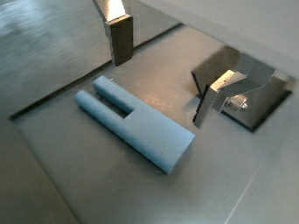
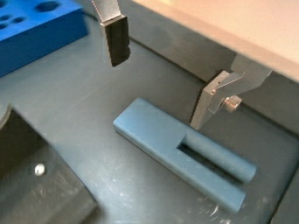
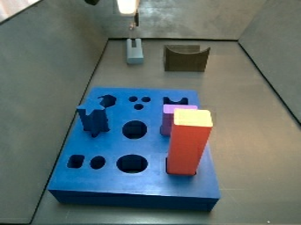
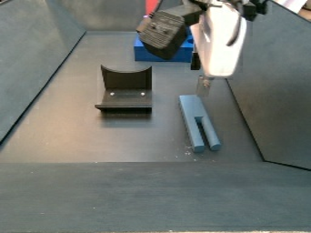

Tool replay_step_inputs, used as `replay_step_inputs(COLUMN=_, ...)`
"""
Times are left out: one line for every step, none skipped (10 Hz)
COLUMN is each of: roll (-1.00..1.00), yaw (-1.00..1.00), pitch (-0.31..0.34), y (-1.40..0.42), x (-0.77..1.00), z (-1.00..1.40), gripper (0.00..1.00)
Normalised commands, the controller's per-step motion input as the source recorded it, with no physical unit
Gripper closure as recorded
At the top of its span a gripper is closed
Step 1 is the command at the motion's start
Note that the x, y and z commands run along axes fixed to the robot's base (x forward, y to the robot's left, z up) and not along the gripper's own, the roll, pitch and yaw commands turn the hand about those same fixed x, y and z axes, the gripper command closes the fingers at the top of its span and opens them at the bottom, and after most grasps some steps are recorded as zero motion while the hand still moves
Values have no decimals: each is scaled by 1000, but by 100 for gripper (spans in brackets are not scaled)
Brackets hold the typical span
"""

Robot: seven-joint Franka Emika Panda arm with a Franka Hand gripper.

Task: Pick up the square-circle object. Move up. Rotate the square-circle object. Place the square-circle object on the fixture. Regrasp the square-circle object. Move to above the board. Insert the square-circle object.
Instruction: Rotate the square-circle object.

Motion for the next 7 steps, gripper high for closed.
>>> replay_step_inputs(roll=1, yaw=1000, pitch=-2, y=3, x=29, z=-37, gripper=0)
replay_step_inputs(roll=1, yaw=1000, pitch=-2, y=3, x=29, z=-37, gripper=0)
replay_step_inputs(roll=1, yaw=1000, pitch=-2, y=3, x=29, z=-37, gripper=0)
replay_step_inputs(roll=1, yaw=1000, pitch=-2, y=3, x=29, z=-37, gripper=0)
replay_step_inputs(roll=1, yaw=1000, pitch=-2, y=3, x=29, z=-37, gripper=0)
replay_step_inputs(roll=1, yaw=1000, pitch=-2, y=3, x=29, z=-37, gripper=0)
replay_step_inputs(roll=1, yaw=1000, pitch=-2, y=3, x=29, z=-37, gripper=0)
